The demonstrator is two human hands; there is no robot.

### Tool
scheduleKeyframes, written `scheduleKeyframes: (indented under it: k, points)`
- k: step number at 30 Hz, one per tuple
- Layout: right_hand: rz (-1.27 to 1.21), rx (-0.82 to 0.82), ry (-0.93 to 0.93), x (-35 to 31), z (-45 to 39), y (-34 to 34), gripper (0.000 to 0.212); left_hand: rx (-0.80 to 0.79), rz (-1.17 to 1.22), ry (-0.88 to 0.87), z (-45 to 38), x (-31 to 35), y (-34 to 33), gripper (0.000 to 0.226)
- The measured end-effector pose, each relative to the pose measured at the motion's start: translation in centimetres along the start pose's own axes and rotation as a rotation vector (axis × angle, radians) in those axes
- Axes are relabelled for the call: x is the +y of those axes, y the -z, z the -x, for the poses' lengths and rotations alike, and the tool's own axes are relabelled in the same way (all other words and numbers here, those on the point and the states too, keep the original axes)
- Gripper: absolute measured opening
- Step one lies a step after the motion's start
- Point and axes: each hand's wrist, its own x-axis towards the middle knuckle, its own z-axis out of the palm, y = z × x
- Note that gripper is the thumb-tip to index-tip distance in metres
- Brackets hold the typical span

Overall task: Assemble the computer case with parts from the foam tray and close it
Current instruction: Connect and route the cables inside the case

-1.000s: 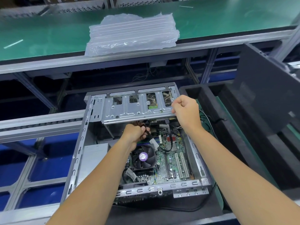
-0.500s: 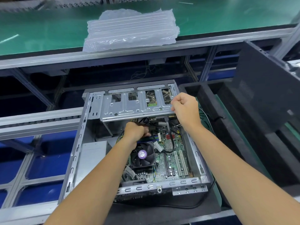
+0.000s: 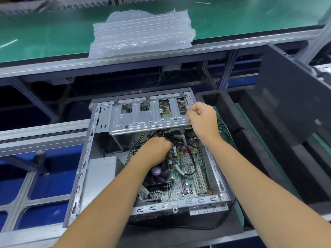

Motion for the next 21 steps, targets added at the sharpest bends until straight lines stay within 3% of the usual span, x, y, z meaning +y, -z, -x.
scheduleKeyframes:
  k: [5,14,21]
  points:
    - [0.005,-0.002,0.002,-0.1,0.0,0.0,0.014,-0.002,-0.19,-0.133,-0.6,2.4,0.6,0.017]
    - [-0.005,0.004,-0.004,-0.2,0.1,0.0,0.015,-0.007,0.034,-0.185,-1.8,4.0,-0.7,0.035]
    - [-0.02,-0.01,-0.018,-0.3,0.3,0.3,0.015,0.079,0.022,-0.156,-2.6,3.9,-1.4,0.02]
